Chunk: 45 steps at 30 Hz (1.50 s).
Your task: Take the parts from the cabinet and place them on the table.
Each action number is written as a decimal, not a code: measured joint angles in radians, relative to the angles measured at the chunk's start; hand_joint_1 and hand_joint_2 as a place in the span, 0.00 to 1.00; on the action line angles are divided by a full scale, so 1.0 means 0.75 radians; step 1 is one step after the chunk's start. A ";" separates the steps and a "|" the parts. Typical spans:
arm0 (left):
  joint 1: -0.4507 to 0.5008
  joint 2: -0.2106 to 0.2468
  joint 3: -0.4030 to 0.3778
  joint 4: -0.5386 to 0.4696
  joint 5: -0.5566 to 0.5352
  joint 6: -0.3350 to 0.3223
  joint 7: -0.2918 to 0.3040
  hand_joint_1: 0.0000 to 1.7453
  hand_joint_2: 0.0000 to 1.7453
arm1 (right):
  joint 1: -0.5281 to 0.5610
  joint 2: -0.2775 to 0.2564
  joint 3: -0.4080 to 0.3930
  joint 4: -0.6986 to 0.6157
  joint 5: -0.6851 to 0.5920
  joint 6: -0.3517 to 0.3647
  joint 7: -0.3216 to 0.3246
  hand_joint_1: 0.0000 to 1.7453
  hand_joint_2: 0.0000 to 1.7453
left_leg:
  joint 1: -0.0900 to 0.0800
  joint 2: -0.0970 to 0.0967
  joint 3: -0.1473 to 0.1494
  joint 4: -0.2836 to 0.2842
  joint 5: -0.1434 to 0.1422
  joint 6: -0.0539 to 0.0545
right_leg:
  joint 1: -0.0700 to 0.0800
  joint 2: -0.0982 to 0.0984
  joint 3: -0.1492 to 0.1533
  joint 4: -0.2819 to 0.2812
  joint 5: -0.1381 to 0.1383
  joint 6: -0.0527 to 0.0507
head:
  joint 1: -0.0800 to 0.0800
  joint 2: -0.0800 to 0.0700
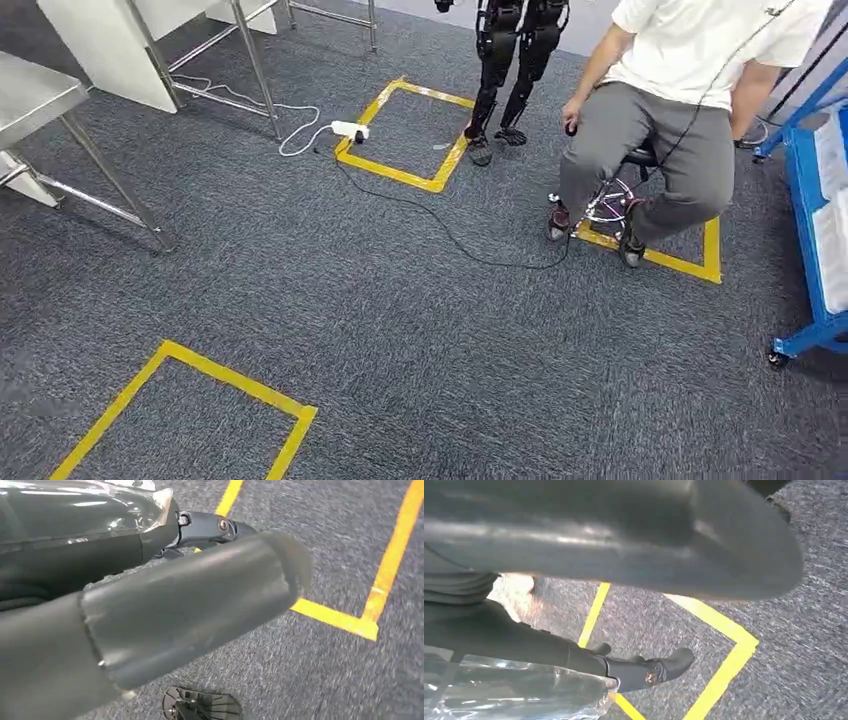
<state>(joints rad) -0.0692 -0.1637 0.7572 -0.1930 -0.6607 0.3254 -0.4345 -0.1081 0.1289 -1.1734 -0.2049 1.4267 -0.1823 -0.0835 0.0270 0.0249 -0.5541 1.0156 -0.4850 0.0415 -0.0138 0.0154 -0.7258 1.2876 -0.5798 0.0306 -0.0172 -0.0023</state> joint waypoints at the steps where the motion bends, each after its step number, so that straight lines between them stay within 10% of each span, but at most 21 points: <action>1: 0.000 0.001 0.000 0.001 0.000 -0.018 0.022 0.00 0.00 | 0.002 0.000 0.000 0.000 0.000 0.001 0.000 0.00 0.00 | -0.001 0.020 -0.001 0.000 0.000 -0.001 | -0.004 -0.002 -0.030 0.064 -0.014 0.010 | 0.002 0.000; 3: -0.002 0.001 0.000 0.001 0.000 -0.057 0.077 0.00 0.00 | 0.007 -0.001 -0.001 0.000 0.000 0.007 0.000 0.00 0.00 | 0.001 0.056 0.000 0.000 -0.003 -0.005 | -0.013 -0.012 0.025 -0.026 0.031 0.037 | 0.003 0.000; 5: -0.002 -0.001 0.000 0.001 0.000 -0.070 0.098 0.00 0.00 | 0.006 -0.004 0.000 0.000 0.001 0.007 0.000 0.00 0.00 | 0.003 0.086 0.009 0.001 -0.008 -0.016 | -0.025 -0.075 0.174 -0.287 0.111 0.062 | 0.002 0.000; 6: -0.002 0.000 0.000 0.001 0.000 -0.073 0.100 0.00 0.00 | 0.001 -0.002 0.000 0.000 0.002 0.007 0.000 0.00 0.00 | -0.003 0.101 0.015 0.002 -0.011 -0.026 | -0.022 -0.147 0.214 -0.365 0.129 0.051 | 0.005 0.000; 7: -0.001 0.002 0.000 0.001 0.000 -0.076 0.102 0.00 0.00 | -0.003 -0.001 0.000 0.000 0.003 0.007 0.000 0.00 0.00 | -0.009 0.115 0.021 0.002 -0.023 -0.042 | -0.003 -0.151 0.219 -0.370 0.143 0.042 | 0.004 0.000; 11: -0.011 0.000 0.000 0.001 -0.001 -0.103 0.144 0.00 0.00 | 0.001 -0.005 0.000 0.000 0.005 0.012 0.000 0.00 0.00 | -0.001 0.166 0.047 -0.009 -0.033 -0.076 | -0.012 -0.077 0.220 -0.370 0.153 -0.007 | 0.001 0.000; 13: -0.012 0.004 0.000 0.001 -0.009 -0.180 0.252 0.00 0.00 | 0.003 -0.004 0.000 0.000 0.008 0.031 0.000 0.00 0.00 | 0.008 0.032 0.015 0.092 -0.111 -0.079 | -0.021 -0.046 0.216 -0.372 0.156 -0.020 | -0.009 0.000; 16: 0.002 0.009 -0.001 0.006 -0.030 -0.286 0.405 0.00 0.00 | -0.004 -0.003 0.001 0.000 0.009 0.057 0.000 0.00 0.00 | 0.002 -0.021 -0.114 0.358 -0.220 -0.071 | -0.004 0.016 0.214 -0.370 0.160 -0.038 | -0.011 0.000; 19: 0.007 0.011 -0.005 0.008 -0.055 -0.356 0.536 0.00 0.00 | 0.000 -0.009 0.001 0.000 0.004 0.075 0.002 0.00 0.00 | 0.002 -0.042 -0.088 0.243 -0.096 -0.055 | 0.003 0.081 0.222 -0.368 0.160 -0.041 | -0.010 0.000; 21: 0.006 0.016 -0.008 0.008 -0.062 -0.372 0.561 0.00 0.00 | -0.002 -0.012 0.001 0.000 0.001 0.079 0.003 0.00 0.00 | 0.006 -0.136 -0.023 0.057 -0.001 -0.044 | 0.002 0.116 0.222 -0.368 0.160 -0.040 | -0.011 0.000; 22: 0.007 0.020 -0.011 0.008 -0.067 -0.377 0.570 0.00 0.00 | -0.005 -0.013 0.001 0.000 0.001 0.080 0.008 0.00 0.00 | 0.009 -0.170 -0.011 0.033 -0.012 -0.042 | 0.019 0.129 0.215 -0.360 0.157 -0.033 | -0.009 0.000; 26: 0.003 0.023 -0.015 0.008 -0.070 -0.389 0.592 0.00 0.00 | 0.001 -0.022 0.001 0.000 -0.003 0.090 0.038 0.00 0.00 | -0.008 -0.103 0.000 0.008 -0.003 -0.012 | 0.009 0.186 0.180 -0.371 0.169 0.007 | -0.009 0.000; 28: 0.001 0.024 -0.015 0.008 -0.071 -0.390 0.600 0.00 0.00 | 0.002 -0.024 0.000 0.000 -0.006 0.101 0.053 0.00 0.00 | -0.010 -0.066 0.008 -0.010 0.007 0.010 | 0.009 0.041 0.142 -0.270 0.114 -0.002 | -0.001 0.000; 32: 0.002 0.027 -0.016 0.008 -0.081 -0.422 0.664 0.00 0.00 | -0.004 -0.033 0.000 0.000 -0.012 0.150 0.086 0.00 0.00 | -0.020 0.024 0.007 -0.009 0.003 0.014 | -0.002 -0.002 -0.009 0.036 -0.004 0.005 | 0.000 0.000; 35: 0.001 0.028 -0.021 0.008 -0.083 -0.444 0.677 0.00 0.00 | 0.001 -0.044 -0.001 0.000 -0.020 0.169 0.098 0.00 0.00 | -0.020 0.072 0.011 -0.009 -0.001 0.007 | -0.013 -0.039 0.145 -0.237 0.095 0.044 | 0.000 0.000; 37: 0.001 0.032 -0.022 0.007 -0.087 -0.446 0.679 0.00 0.00 | -0.005 -0.043 -0.001 0.000 -0.021 0.174 0.098 0.00 0.00 | -0.033 0.098 0.024 -0.007 -0.013 -0.010 | -0.005 -0.159 0.212 -0.367 0.135 0.031 | -0.001 0.000; 41: -0.007 0.031 -0.025 0.007 -0.096 -0.447 0.683 0.00 0.00 | -0.007 -0.050 -0.003 0.000 -0.022 0.175 0.098 0.00 0.00 | -0.023 0.155 0.053 -0.011 -0.033 -0.049 | -0.001 -0.086 0.217 -0.378 0.152 -0.012 | -0.003 0.000; 43: -0.005 0.032 -0.026 0.007 -0.097 -0.447 0.683 0.00 0.00 | -0.004 -0.051 -0.003 0.000 -0.023 0.177 0.100 0.00 0.00 | -0.013 0.011 0.010 0.104 -0.120 -0.060 | -0.018 -0.054 0.224 -0.380 0.163 -0.039 | -0.008 0.000; 45: 0.000 0.032 -0.026 0.008 -0.097 -0.448 0.683 0.00 0.00 | -0.008 -0.052 -0.003 0.000 -0.023 0.181 0.100 0.00 0.00 | -0.013 -0.027 -0.076 0.292 -0.214 -0.058 | -0.010 -0.021 0.221 -0.379 0.165 -0.046 | -0.008 0.000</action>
<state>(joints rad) -0.0689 -0.1400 0.7378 -0.1873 -0.7332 -0.0103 0.0778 -0.1142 0.0900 -1.1757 -0.2049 1.4096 -0.0465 -0.0088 0.0172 0.0044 -0.6112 1.2345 -0.6454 -0.0024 -0.0217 0.0000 -0.5600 1.0031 -0.4562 -0.0039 -0.0233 -0.0023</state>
